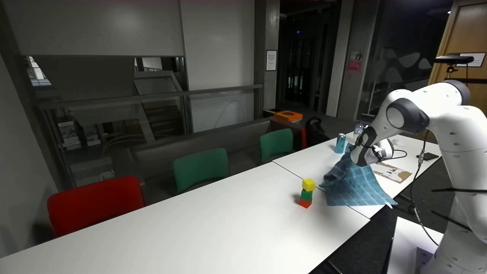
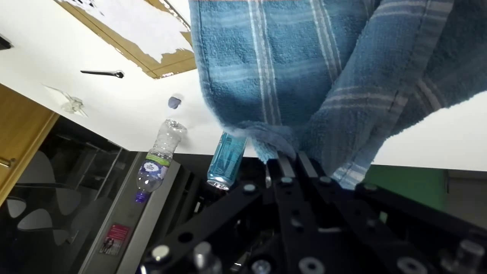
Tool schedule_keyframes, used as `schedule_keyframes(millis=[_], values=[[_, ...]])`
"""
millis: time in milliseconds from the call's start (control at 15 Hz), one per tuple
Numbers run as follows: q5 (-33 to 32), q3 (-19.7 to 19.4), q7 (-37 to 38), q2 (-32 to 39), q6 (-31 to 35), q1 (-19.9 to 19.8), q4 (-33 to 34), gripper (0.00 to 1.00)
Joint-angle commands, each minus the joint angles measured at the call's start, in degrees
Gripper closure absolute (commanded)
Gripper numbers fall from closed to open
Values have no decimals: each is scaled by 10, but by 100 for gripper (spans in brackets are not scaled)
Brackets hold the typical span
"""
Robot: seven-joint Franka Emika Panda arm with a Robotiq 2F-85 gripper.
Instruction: Unfold the cloth
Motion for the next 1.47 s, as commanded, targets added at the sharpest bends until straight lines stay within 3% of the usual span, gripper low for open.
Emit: schedule_keyframes(millis=[0,533,867,1200,1400], values=[[-17,47,-31,-29,0,-56,2,62],[-20,109,-40,-17,0,-119,23,2],[-27,142,-46,-20,-1,-153,23,0],[-169,291,-5,-77,-14,-299,-66,0],[-235,360,27,-80,-11,-387,-93,0]])
